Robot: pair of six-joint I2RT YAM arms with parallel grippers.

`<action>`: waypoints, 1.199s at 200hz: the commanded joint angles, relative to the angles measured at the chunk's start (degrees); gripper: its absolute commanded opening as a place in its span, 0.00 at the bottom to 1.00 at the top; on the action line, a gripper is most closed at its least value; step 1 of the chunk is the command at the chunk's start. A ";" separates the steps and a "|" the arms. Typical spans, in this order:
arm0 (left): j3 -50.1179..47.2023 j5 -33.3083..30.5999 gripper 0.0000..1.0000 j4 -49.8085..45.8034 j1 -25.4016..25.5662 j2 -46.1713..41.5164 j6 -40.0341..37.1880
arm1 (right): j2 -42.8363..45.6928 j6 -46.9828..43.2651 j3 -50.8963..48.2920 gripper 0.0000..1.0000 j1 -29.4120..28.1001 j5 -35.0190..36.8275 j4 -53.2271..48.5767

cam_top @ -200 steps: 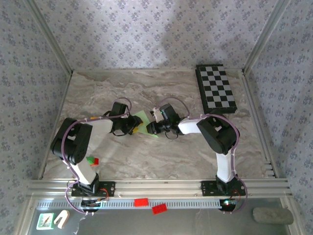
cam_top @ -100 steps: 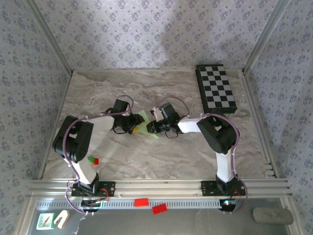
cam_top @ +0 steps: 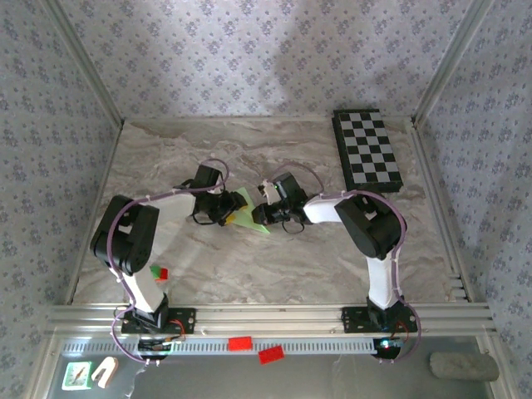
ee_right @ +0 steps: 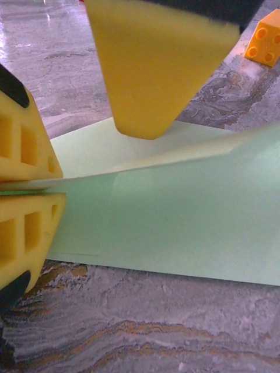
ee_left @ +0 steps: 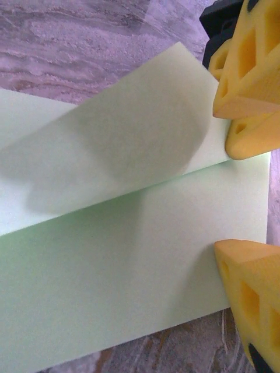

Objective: Fold a paper plane with a square sheet of paper (pick it up from the middle)
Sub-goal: Fourth fold the wing at the center of the table.

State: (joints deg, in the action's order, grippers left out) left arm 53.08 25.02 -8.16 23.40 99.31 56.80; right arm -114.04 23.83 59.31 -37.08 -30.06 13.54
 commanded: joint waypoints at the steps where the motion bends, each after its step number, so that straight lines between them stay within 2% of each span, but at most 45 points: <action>1: -0.42 -0.68 0.56 2.46 0.42 -2.70 -0.38 | -1.96 2.06 -0.41 0.12 1.17 -0.38 -3.45; 25: -2.71 0.41 0.56 6.36 0.41 -2.33 0.60 | -2.17 3.13 -0.86 0.11 1.73 -1.37 -2.13; 48: -2.65 1.18 0.57 6.26 0.51 -0.91 -0.09 | -2.42 3.76 -0.94 0.11 1.92 -2.05 -1.59; 112: -0.03 0.20 0.63 0.69 1.73 2.50 -2.54 | -2.37 3.97 -0.52 0.13 1.95 -3.13 -1.71; 167: 1.07 -2.93 0.62 -5.63 2.00 4.64 -2.05 | 0.71 0.51 1.40 0.20 1.40 -3.82 -6.03; 240: 2.25 -3.37 0.62 -8.91 2.27 6.67 -2.30 | 5.03 -2.48 0.98 0.22 0.85 -2.44 -9.60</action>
State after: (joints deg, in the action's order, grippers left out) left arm 56.34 23.99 -10.68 24.88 102.54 55.48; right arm -111.13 23.05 60.23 -35.88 -32.97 6.76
